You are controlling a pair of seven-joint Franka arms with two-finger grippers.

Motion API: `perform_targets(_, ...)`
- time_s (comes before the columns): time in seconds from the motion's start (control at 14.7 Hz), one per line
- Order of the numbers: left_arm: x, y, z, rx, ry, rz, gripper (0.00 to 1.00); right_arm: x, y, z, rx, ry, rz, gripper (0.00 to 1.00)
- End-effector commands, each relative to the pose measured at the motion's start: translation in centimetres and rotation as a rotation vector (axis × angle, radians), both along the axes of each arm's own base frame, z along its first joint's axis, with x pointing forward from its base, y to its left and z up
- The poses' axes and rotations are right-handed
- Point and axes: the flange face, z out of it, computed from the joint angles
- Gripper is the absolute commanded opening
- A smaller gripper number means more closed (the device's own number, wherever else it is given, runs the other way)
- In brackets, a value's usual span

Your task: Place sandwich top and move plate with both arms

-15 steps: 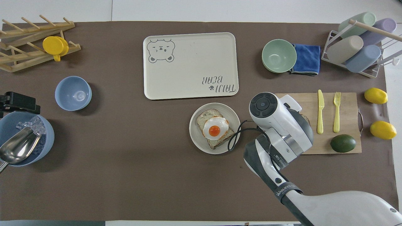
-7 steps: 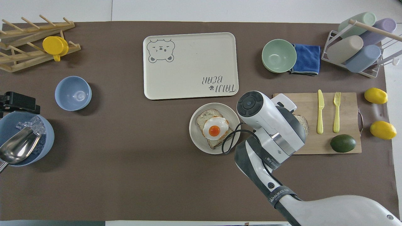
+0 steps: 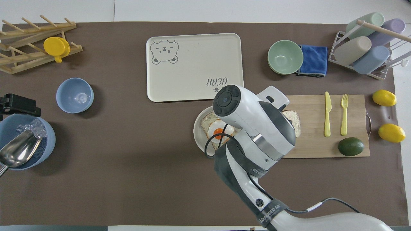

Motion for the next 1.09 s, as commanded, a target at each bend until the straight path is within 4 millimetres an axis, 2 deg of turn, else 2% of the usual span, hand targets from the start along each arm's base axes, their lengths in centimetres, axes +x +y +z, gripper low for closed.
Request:
perform_targets(0.0,-0.4,0.3,0.6,0.010,-0.008,0.004,1.00,0.8,2.4,2.5,-0.008,-0.019,0.029,0.00)
perform_targets(0.34,-0.7,0.3,0.2,0.008,0.001,-0.001,1.00,-0.8,8.5,3.3,0.164,-0.056,-0.048,0.00)
perform_targets(0.55,-0.6,0.5,0.3,0.007,-0.004,0.004,1.00,-2.0,10.2,2.3,0.231,-0.030,-0.046,0.00)
perform_targets(0.68,-0.7,0.5,0.5,0.009,-0.007,0.007,1.00,-1.9,11.1,2.1,0.292,-0.048,-0.069,0.00)
perform_targets(0.82,-0.6,0.5,0.6,0.007,-0.019,0.010,1.00,-1.8,11.0,0.7,0.317,-0.059,-0.069,0.00)
perform_targets(1.02,-0.6,0.7,0.6,0.009,-0.019,0.012,1.00,-1.4,11.8,0.1,0.381,-0.079,-0.073,0.00)
